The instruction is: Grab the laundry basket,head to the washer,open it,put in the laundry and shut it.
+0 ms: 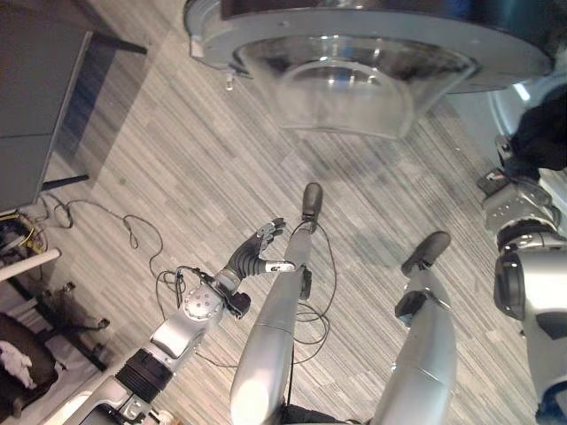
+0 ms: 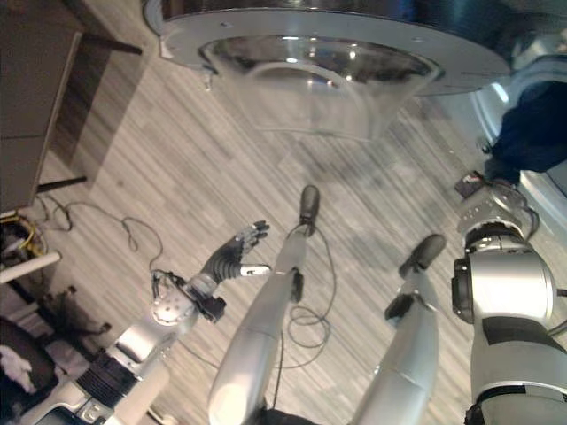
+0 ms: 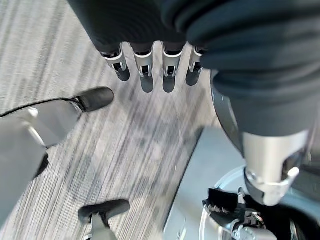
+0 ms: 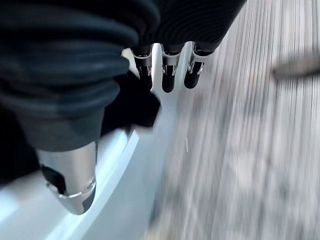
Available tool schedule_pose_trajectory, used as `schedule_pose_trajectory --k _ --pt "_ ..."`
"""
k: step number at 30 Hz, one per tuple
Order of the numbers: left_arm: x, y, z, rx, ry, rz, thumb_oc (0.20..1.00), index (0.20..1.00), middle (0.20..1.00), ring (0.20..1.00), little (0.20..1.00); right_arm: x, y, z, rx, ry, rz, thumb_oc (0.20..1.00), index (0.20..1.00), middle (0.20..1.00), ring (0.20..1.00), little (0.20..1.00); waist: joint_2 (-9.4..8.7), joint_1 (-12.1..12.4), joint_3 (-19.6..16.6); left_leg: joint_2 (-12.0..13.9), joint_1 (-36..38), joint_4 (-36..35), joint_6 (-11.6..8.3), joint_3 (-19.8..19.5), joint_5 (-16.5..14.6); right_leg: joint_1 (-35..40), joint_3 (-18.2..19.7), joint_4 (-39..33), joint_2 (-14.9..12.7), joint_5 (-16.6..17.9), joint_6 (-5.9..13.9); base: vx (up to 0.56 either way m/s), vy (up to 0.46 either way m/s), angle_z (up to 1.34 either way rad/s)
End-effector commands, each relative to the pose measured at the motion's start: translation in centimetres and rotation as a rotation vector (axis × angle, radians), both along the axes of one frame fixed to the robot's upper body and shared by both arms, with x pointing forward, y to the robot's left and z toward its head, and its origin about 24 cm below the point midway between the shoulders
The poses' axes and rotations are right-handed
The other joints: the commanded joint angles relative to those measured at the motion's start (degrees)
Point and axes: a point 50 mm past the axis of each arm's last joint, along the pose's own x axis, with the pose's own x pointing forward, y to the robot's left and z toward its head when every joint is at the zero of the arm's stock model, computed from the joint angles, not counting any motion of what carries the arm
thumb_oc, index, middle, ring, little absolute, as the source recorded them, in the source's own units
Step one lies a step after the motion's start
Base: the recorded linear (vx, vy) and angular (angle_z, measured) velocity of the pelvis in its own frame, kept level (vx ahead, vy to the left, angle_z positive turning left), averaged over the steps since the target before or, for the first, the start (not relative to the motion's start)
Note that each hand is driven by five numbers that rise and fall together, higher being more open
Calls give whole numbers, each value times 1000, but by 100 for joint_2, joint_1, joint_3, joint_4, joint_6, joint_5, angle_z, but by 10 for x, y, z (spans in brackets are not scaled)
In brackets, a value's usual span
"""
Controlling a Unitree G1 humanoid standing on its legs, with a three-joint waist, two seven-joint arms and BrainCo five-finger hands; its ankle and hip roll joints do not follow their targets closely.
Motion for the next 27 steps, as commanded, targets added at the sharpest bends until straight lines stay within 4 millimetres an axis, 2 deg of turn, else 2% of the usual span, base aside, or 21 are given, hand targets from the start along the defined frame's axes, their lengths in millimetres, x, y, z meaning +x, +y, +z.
schedule_pose_trajectory --k 1,5,6,7,8,9,10,12,15,17,18,19,20,21,22,23,24,26,27 --pt "-5 -23 15 -85 -55 -63 1000 1000 1000 1000 1000 0 -5 19 -12 -101 -12 1000 1000 1000 1000 1000 383 49 152 291 -119 703 -430 -183 -1088 124 -175 -861 56 222 275 -5 -31 29" --pt "-4 -24 15 -91 -57 -53 1000 1000 1000 1000 1000 0 -4 26 -4 -129 -23 1000 1000 1000 1000 1000 382 82 152 283 -162 727 -447 -235 -1082 157 -274 -819 30 178 281 2 -25 24" --pt "-4 -23 15 -94 -61 -48 1000 1000 1000 1000 1000 -2 -9 29 -11 -138 -40 1000 1000 1000 1000 1000 384 92 152 281 -153 715 -451 -240 -1078 177 -298 -831 24 178 285 -12 -30 7" --pt "-4 -19 16 -103 -66 -32 1000 1000 1000 1000 1000 -8 -22 41 -34 -164 -86 1000 1000 1000 1000 1000 381 113 152 277 -149 685 -464 -249 -1059 193 -338 -826 1 174 300 -13 -29 5" --pt "-4 -20 17 -104 -66 -34 1000 1000 1000 1000 1000 -9 -22 41 -35 -165 -88 1000 1000 1000 1000 1000 394 114 152 274 -147 676 -465 -256 -1053 195 -345 -824 -2 172 302 -12 -20 4" --pt "-5 -16 16 -111 -64 -18 1000 1000 1000 1000 1000 -16 -35 50 -55 -180 -130 1000 1000 1000 1000 1000 382 106 152 271 -145 645 -469 -265 -1048 180 -340 -813 -1 167 307 -4 1 4" --pt "-5 -17 16 -112 -65 -20 1000 1000 1000 1000 1000 -16 -36 50 -55 -181 -131 1000 1000 1000 1000 1000 387 108 152 269 -146 640 -469 -266 -1044 175 -339 -809 -4 165 307 -5 4 4" --pt "-5 -10 15 -105 -67 7 1000 1000 1000 1000 1000 -28 -54 61 -82 -204 -187 1000 1000 1000 1000 1000 343 65 152 276 -157 622 -473 -262 -1043 150 -314 -800 0 165 302 -6 15 8" --pt "-5 -7 14 -101 -63 25 1000 1000 1000 1000 1000 -35 -63 58 -90 -189 -214 1000 1000 1000 1000 1000 281 9 153 291 -163 612 -475 -239 -1048 130 -297 -813 9 179 306 0 5 5" --pt "-4 -5 14 -101 -63 34 1000 1000 1000 1000 1000 -39 -70 50 -85 -156 -224 1000 1000 1000 1000 1000 215 -46 153 307 -159 612 -474 -217 -1058 135 -295 -844 15 200 307 0 0 0" --pt "-2 -4 15 -98 -69 37 1000 1000 1000 1000 1000 -41 -72 35 -70 -101 -219 1000 1000 1000 1000 1000 170 -110 154 325 -159 615 -477 -196 -1071 141 -294 -880 27 215 305 0 0 0" --pt "-2 -4 15 -97 -69 37 1000 1000 1000 1000 1000 -41 -72 34 -69 -100 -218 1000 1000 1000 1000 1000 163 -108 154 325 -158 617 -477 -194 -1072 143 -293 -883 28 216 305 0 0 0" --pt "-1 -5 18 -100 -80 35 1000 1000 1000 1000 1000 -41 -70 16 -36 -57 -203 1000 1000 1000 1000 1000 129 -175 155 333 -172 630 -478 -173 -1090 145 -296 -915 48 228 302 0 0 0" --pt "-1 -5 17 -98 -79 36 1000 1000 1000 1000 1000 -41 -70 15 -33 -57 -202 1000 1000 1000 1000 1000 118 -174 155 333 -170 635 -478 -171 -1092 149 -294 -918 48 230 302 0 0 0" --pt "-1 -5 18 -96 -82 37 1000 1000 1000 1000 1000 -40 -67 5 -12 -39 -191 1000 1000 1000 1000 1000 96 -202 155 338 -173 642 -474 -168 -1102 143 -289 -921 62 230 300 18 23 -3" --pt "0 -6 19 -97 -89 38 1000 1000 1000 1000 1000 -39 -60 -15 39 -7 -176 1000 1000 1000 1000 1000 84 -256 155 349 -188 657 -473 -153 -1118 133 -285 -940 73 236 297 0 0 0" --pt "0 -5 19 -95 -88 40 1000 1000 1000 1000 1000 -39 -60 -16 41 -7 -175 1000 1000 1000 1000 1000 70 -256 155 349 -186 662 -473 -151 -1121 137 -283 -941 74 236 297 16 25 -4" --pt "1 -7 19 -94 -94 47 1000 1000 1000 1000 1000 -33 -39 -51 157 22 -139 1000 1000 1000 1000 1000 54 -321 155 369 -195 667 -470 -100 -1144 127 -278 -983 96 251 295 20 19 -5" --pt "1 -7 19 -91 -96 48 1000 1000 1000 1000 1000 -33 -33 -62 183 40 -132 1000 1000 1000 1000 1000 52 -341 155 377 -198 670 -471 -93 -1148 127 -279 -998 105 255 292 25 19 -9"
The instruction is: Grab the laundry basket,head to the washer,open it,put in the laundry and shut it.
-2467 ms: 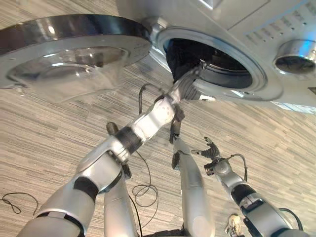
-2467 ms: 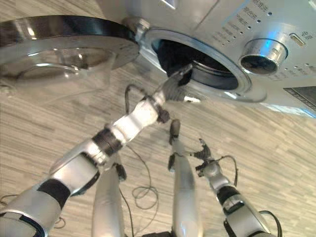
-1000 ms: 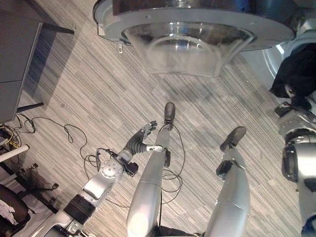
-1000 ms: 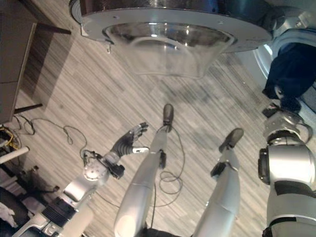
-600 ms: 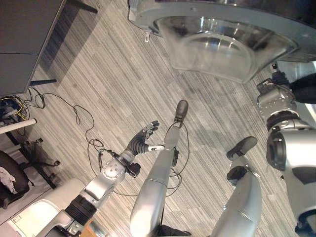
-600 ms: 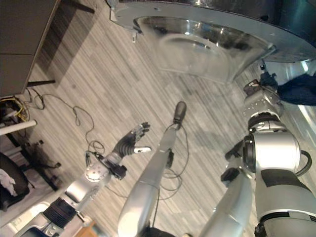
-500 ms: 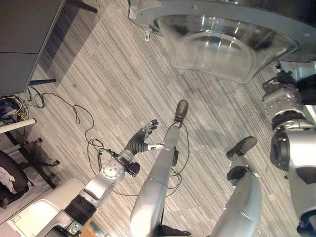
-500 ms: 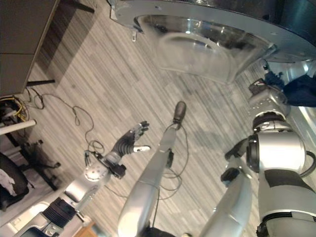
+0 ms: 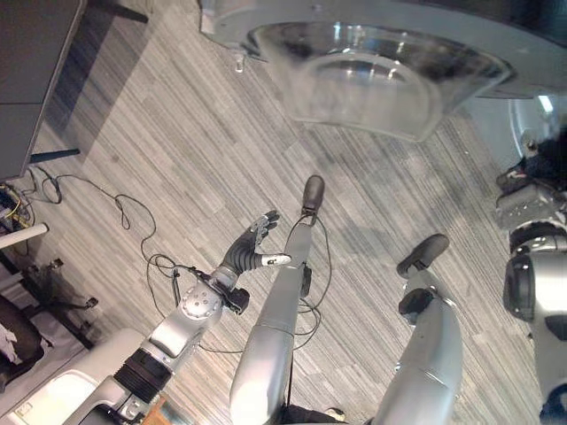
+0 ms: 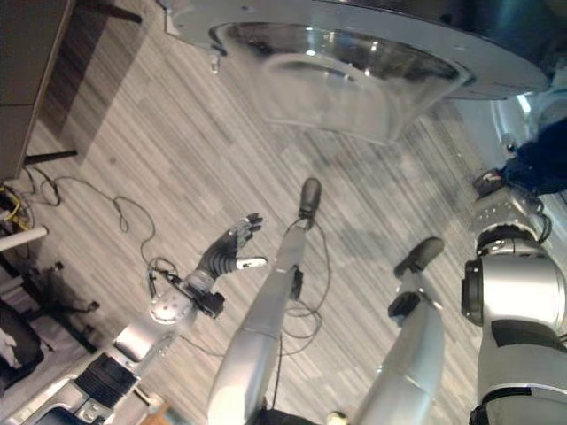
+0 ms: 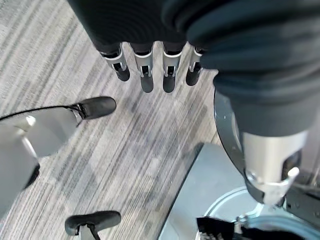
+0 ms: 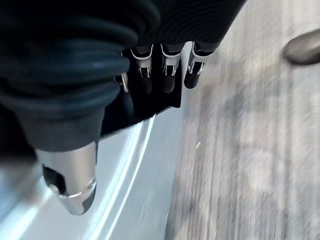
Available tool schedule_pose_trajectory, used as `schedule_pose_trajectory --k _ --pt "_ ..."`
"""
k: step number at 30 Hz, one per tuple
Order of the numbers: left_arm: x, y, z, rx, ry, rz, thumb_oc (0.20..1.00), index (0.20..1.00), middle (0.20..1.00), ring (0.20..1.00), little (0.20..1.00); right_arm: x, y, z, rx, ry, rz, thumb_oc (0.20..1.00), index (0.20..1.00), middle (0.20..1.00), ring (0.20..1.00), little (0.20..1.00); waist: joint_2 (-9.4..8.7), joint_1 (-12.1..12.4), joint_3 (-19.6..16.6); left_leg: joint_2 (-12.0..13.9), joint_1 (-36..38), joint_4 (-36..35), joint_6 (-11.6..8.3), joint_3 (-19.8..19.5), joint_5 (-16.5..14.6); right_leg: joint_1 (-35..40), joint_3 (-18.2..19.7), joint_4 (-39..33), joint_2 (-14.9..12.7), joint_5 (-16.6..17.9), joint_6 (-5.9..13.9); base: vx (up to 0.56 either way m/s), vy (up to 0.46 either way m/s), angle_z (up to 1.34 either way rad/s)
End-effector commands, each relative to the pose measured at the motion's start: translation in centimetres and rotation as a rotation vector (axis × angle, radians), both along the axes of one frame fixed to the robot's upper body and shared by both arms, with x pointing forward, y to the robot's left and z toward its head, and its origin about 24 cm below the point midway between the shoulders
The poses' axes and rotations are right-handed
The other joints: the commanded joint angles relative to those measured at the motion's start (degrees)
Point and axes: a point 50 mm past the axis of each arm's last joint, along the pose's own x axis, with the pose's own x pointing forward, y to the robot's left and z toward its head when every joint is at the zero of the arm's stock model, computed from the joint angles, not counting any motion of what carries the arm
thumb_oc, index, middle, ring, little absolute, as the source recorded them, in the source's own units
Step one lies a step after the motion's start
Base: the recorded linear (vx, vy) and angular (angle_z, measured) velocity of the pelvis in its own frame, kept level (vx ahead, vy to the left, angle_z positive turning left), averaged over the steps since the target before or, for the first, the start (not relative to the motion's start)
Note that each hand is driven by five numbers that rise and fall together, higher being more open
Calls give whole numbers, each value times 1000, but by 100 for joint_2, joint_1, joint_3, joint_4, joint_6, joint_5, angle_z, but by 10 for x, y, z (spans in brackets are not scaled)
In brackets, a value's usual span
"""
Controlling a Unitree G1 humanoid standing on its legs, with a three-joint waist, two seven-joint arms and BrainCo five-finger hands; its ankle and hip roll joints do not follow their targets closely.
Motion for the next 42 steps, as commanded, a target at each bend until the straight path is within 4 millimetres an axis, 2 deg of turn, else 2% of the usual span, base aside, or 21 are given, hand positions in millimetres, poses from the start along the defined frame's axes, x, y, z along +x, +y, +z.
schedule_pose_trajectory --k 1,2,4,8,13,16,19,25,33,37,42 --pt "-1 -13 14 -68 -69 -23 1000 1000 1000 1000 1000 -5 4 -23 100 -9 -28 1000 1000 1000 1000 1000 60 71 140 421 -13 678 -414 264 -1210 160 79 -1396 230 598 328 13 9 -11" --pt "-1 -12 14 -66 -69 -21 1000 1000 1000 1000 1000 -5 5 -24 102 -9 -27 1000 1000 1000 1000 1000 51 69 140 422 -12 681 -414 265 -1212 162 79 -1398 231 600 328 12 5 -13" --pt "1 -15 16 -68 -78 -23 1000 1000 1000 1000 1000 -4 19 -42 175 7 -13 1000 1000 1000 1000 1000 63 40 140 419 -20 682 -412 280 -1223 173 72 -1433 241 600 335 13 6 -12" --pt "0 -15 16 -62 -85 -20 1000 1000 1000 1000 1000 -10 20 -57 236 11 -52 1000 1000 1000 1000 1000 90 17 140 407 5 678 -411 294 -1237 195 70 -1471 244 614 343 7 3 -5" --pt "-1 -13 14 -46 -82 -9 1000 1000 1000 1000 1000 -15 12 -58 255 -1 -96 1000 1000 1000 1000 1000 88 0 140 403 34 669 -406 306 -1247 217 78 -1472 252 618 344 0 0 0" --pt "-1 -10 14 -35 -88 -1 1000 1000 1000 1000 1000 -20 -1 -49 235 -21 -141 1000 1000 1000 1000 1000 96 -7 140 398 46 666 -409 310 -1257 226 73 -1481 247 614 348 0 0 0" --pt "0 -5 17 -31 -103 16 1000 1000 1000 1000 1000 -27 -25 -26 164 -48 -203 1000 1000 1000 1000 1000 110 -5 140 393 59 638 -418 329 -1255 212 61 -1484 238 616 356 0 0 0" --pt "1 -6 21 -35 -120 24 1000 1000 1000 1000 1000 -29 -43 13 52 -56 -250 1000 1000 1000 1000 1000 162 50 140 392 -7 607 -415 316 -1251 115 75 -1462 251 587 358 0 0 0" --pt "1 -15 37 -111 -166 -9 1000 1000 1000 1000 1000 -15 -33 36 -20 -86 -177 1000 1000 1000 1000 1000 265 168 140 385 -46 581 -416 290 -1220 21 78 -1407 234 560 350 0 0 0" --pt "0 -21 46 -166 -189 -38 1000 1000 1000 1000 1000 -2 -18 45 -31 -117 -118 1000 1000 1000 1000 1000 308 237 140 385 -67 554 -420 272 -1201 -26 78 -1393 236 548 349 0 0 0" --pt "-2 -24 47 -182 -187 -57 1000 1000 1000 1000 1000 11 -1 64 -61 -167 -63 1000 1000 1000 1000 1000 342 306 140 378 -101 538 -427 251 -1182 -61 46 -1359 229 538 345 0 0 0"
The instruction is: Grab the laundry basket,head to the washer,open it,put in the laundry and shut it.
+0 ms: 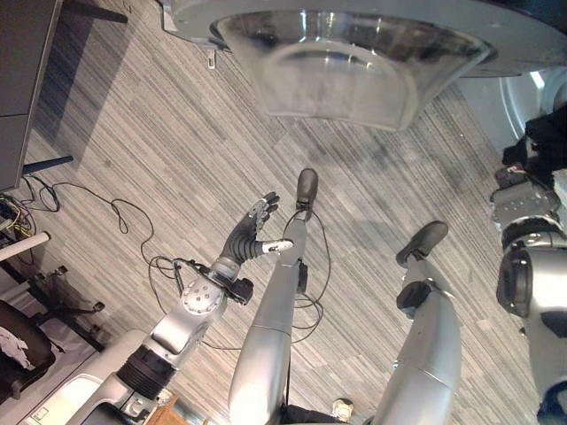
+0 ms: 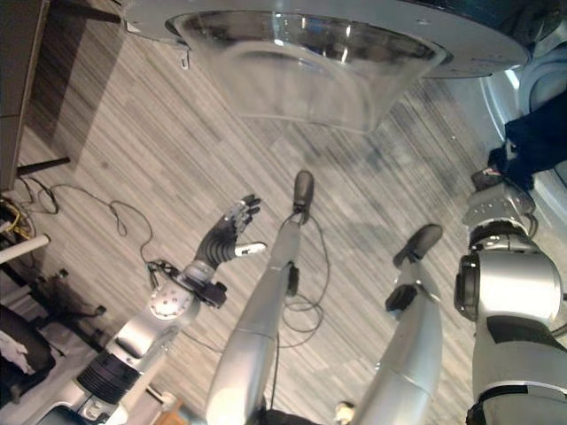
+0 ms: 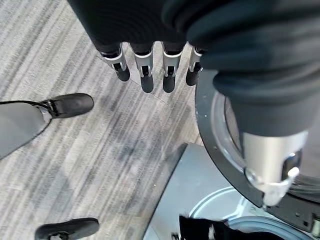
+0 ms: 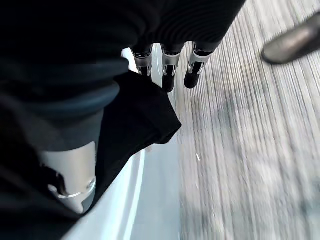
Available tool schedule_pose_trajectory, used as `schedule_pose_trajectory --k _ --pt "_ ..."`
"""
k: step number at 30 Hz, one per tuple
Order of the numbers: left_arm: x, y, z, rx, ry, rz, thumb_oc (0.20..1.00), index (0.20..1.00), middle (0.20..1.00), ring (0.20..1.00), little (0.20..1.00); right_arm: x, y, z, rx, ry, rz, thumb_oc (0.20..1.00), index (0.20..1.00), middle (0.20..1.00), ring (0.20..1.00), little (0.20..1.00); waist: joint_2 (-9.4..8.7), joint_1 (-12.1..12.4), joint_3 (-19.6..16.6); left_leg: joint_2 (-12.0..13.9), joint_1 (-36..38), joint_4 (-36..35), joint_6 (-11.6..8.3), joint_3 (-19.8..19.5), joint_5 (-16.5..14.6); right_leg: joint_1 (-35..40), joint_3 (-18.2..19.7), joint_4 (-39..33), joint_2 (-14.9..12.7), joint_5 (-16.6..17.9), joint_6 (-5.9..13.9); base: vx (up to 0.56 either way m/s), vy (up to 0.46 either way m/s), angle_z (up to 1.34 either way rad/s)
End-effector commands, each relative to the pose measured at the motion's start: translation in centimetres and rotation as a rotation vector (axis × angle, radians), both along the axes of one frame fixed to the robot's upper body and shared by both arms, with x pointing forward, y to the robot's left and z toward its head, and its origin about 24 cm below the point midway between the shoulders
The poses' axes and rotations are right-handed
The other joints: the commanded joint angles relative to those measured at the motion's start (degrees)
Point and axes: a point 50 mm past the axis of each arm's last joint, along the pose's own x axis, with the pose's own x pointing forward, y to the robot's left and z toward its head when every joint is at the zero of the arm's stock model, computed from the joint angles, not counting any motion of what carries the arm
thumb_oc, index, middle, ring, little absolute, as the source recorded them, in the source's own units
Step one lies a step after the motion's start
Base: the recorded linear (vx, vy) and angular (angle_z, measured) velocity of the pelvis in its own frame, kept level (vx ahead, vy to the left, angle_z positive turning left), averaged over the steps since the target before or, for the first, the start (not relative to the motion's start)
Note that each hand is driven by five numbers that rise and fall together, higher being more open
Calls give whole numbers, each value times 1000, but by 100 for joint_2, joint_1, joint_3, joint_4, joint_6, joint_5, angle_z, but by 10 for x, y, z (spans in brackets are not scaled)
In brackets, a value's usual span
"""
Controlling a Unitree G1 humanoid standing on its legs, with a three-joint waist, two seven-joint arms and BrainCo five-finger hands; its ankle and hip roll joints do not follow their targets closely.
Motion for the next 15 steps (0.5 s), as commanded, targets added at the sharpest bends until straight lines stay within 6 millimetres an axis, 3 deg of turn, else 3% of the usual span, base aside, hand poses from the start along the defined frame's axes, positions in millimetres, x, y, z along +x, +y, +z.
schedule_pose_trajectory --k 1,5,8,15 --pt "-3 -16 20 -62 -90 -68 1000 1000 1000 1000 1000 -4 -11 22 -119 -36 -24 1000 1000 1000 1000 1000 329 141 150 252 93 609 -412 106 -1204 301 -101 -1327 85 477 417 0 0 0" --pt "-4 -12 17 -45 -82 -58 1000 1000 1000 1000 1000 -1 -9 34 -150 -64 -19 1000 1000 1000 1000 1000 309 155 150 250 82 589 -420 90 -1188 301 -114 -1323 88 479 412 1 -6 2" --pt "-5 -8 14 -36 -75 -43 1000 1000 1000 1000 1000 -4 -13 39 -186 -58 -30 200 200 200 200 200 237 138 150 249 78 603 -416 82 -1197 325 -140 -1326 94 492 410 3 -12 4" --pt "-5 -1 13 -18 -79 -16 1000 1000 1000 1000 1000 -14 -30 41 -232 -35 -78 200 200 200 200 200 161 65 150 259 127 619 -409 85 -1226 381 -132 -1356 100 520 411 -2 5 5"
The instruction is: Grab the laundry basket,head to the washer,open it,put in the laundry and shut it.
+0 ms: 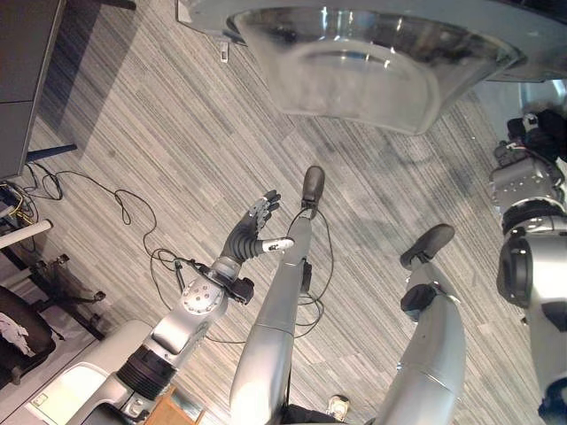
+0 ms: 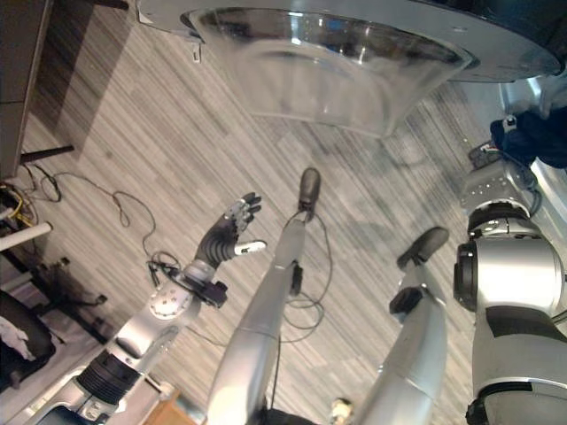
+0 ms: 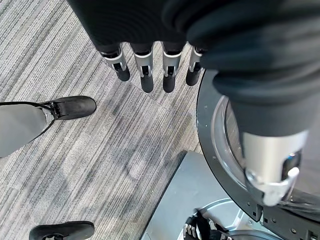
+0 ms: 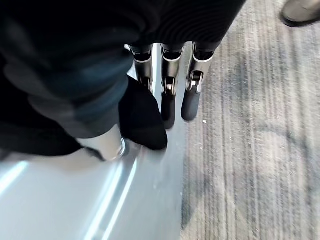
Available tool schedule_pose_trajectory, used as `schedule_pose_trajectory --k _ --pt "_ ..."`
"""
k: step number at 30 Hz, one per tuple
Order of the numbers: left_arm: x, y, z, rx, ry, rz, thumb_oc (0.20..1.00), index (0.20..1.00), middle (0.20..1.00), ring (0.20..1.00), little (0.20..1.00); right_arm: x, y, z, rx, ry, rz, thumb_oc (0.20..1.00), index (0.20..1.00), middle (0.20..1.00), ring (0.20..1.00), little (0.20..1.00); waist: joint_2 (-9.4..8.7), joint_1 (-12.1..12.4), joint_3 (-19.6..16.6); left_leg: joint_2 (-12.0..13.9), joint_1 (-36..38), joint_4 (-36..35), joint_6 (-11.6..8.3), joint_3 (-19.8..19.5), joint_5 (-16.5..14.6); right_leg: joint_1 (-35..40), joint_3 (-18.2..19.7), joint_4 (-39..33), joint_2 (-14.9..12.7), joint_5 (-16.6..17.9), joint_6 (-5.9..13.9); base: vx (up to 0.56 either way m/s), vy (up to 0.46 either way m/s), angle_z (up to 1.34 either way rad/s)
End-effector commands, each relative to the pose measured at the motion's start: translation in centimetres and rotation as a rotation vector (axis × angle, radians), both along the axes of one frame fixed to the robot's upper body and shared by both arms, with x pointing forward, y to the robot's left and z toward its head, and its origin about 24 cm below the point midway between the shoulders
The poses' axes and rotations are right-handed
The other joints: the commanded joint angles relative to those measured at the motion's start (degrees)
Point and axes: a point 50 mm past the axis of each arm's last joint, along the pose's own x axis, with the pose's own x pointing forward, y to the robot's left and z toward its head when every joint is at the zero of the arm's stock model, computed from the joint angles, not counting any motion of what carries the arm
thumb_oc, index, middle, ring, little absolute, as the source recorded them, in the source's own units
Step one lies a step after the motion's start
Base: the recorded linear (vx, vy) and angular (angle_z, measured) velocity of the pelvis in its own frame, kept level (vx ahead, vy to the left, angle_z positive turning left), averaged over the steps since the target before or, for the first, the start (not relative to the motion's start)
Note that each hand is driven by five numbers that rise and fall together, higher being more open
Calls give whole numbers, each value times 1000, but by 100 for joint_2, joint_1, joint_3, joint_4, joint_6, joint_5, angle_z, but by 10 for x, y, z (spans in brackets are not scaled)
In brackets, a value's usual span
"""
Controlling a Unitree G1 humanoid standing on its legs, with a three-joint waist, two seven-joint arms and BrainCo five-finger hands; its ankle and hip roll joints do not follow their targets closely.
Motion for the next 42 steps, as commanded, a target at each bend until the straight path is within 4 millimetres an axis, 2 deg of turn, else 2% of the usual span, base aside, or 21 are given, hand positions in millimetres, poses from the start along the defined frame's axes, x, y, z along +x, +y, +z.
schedule_pose_trajectory --k 1,6,8,10,13,15,17,18,20,23,26,27,28,29,30,31,33,35,39,40,42 --pt "-5 -1 13 -19 -77 -16 1000 1000 1000 1000 1000 -16 -26 15 -148 0 -82 200 200 200 200 200 147 -16 151 326 224 630 -406 230 -1240 375 -11 -1367 172 557 395 -1 32 3" --pt "-4 2 10 -11 -74 13 1000 1000 1000 1000 1000 -15 -21 -2 -227 31 -56 200 200 200 200 200 25 -169 151 355 321 630 -407 302 -1252 484 22 -1474 197 644 399 -1 16 1" --pt "-3 8 8 -11 -71 46 1000 1000 1000 1000 1000 -6 6 -22 -285 1 24 200 200 200 200 200 -117 -342 151 376 401 643 -402 357 -1270 572 36 -1530 232 689 379 0 0 0" --pt "0 16 5 -5 -62 94 1000 1000 1000 1000 1000 -10 39 -16 -287 -235 76 200 200 200 200 200 -326 -667 151 402 530 665 -394 400 -1307 709 34 -1603 297 754 348 -10 4 -3" --pt "-1 19 1 9 -51 105 1000 1000 1000 1000 1000 -18 46 -19 -267 -299 60 200 200 200 200 200 -424 -739 151 407 648 656 -390 416 -1319 828 38 -1662 314 785 345 -12 -5 -15" --pt "-6 29 -1 33 -41 125 1000 1000 1000 1000 1000 -49 46 20 -144 -669 -72 200 200 200 200 200 -588 -997 151 428 955 573 -390 466 -1179 1164 -52 -1857 360 967 299 -78 -24 -29" --pt "-8 31 -1 38 -36 119 1000 1000 1000 1000 1000 -56 46 27 -137 -722 -98 200 200 200 200 200 -635 -1026 151 434 1083 508 -393 475 -1153 1274 -56 -1899 376 993 300 -9 -24 -18" --pt "-9 30 -1 36 -26 101 1000 1000 1000 1000 1000 -67 41 50 -136 -828 -162 200 200 200 200 200 -667 -1080 147 466 1324 451 -434 465 -1249 1492 -12 -1903 422 871 348 48 -35 -18" --pt "-11 28 0 32 -25 85 1000 1000 1000 1000 1000 -72 33 66 -164 -836 -232 200 200 200 200 200 -660 -1059 150 459 1390 409 -424 493 -1114 1543 -74 -1909 399 960 289 -39 -24 -16" --pt "-11 28 2 28 -29 77 1000 1000 1000 1000 1000 -70 22 76 -146 -810 -293 200 200 200 200 200 -603 -1031 148 482 1505 365 -458 462 -1183 1637 -19 -1895 416 835 317 0 -12 -5" --pt "-13 28 1 34 -21 68 1000 1000 1000 1000 1000 -62 -4 99 -201 -654 -382 200 200 200 200 200 -471 -895 149 449 1453 349 -466 479 -1056 1525 -59 -1836 360 904 285 -22 1 -1" --pt "-14 29 0 41 -20 65 1000 1000 1000 1000 1000 -57 -16 99 -231 -550 -383 288 288 288 288 288 -429 -827 136 449 1463 325 -476 504 -1030 1511 -52 -1821 353 901 290 55 -22 6" --pt "-13 30 -1 53 -20 63 1000 1000 1000 1000 1000 -51 -33 90 -241 -406 -367 944 944 944 944 944 -406 -745 67 469 1506 282 -514 499 -1107 1540 11 -1819 362 783 347 58 -22 8" --pt "-14 31 -1 61 -24 59 1000 1000 1000 1000 1000 -47 -45 78 -237 -278 -344 1000 1000 1000 1000 1000 -377 -675 56 486 1498 252 -530 521 -1084 1522 11 -1812 352 779 349 -15 -22 14" --pt "-13 31 -1 84 -27 50 1000 1000 1000 1000 1000 -38 -50 55 -269 -81 -252 1000 1000 1000 1000 1000 -320 -553 82 499 1439 269 -502 578 -965 1432 -45 -1790 306 889 296 -12 -15 13" --pt "-13 31 -1 81 -28 51 1000 1000 1000 1000 1000 -38 -51 57 -271 -84 -247 1000 1000 1000 1000 1000 -311 -563 40 511 1484 240 -524 544 -1062 1468 23 -1796 331 784 347 -86 -4 12" --pt "-12 30 -1 73 -26 49 1000 1000 1000 1000 1000 -25 -35 37 -236 -68 -156 1000 1000 1000 1000 1000 -255 -558 50 519 1483 262 -511 563 -1068 1442 47 -1800 338 790 340 29 5 9" --pt "-11 26 -3 44 -11 42 1000 1000 1000 1000 1000 -13 -13 25 -133 -191 -99 1000 1000 1000 1000 1000 -206 -533 80 507 1424 316 -476 626 -981 1417 -17 -1809 320 900 290 -16 21 0" --pt "-11 24 -7 34 4 35 1000 1000 1000 1000 1000 -9 5 11 -43 -320 -63 1000 1000 1000 1000 1000 -175 -522 11 498 1486 290 -491 580 -1084 1501 47 -1836 343 815 352 -30 11 -1" --pt "-11 23 -9 39 10 39 1000 1000 1000 1000 1000 -9 19 -6 2 -379 -35 1000 1000 1000 1000 1000 -175 -556 70 485 1450 319 -459 615 -997 1491 -23 -1845 317 929 297 59 -2 0" --pt "-12 25 -11 47 15 42 1000 1000 1000 1000 1000 -10 27 -15 7 -397 -19 1000 1000 1000 1000 1000 -202 -574 17 485 1507 310 -473 574 -1104 1563 34 -1864 334 835 349 27 5 1"
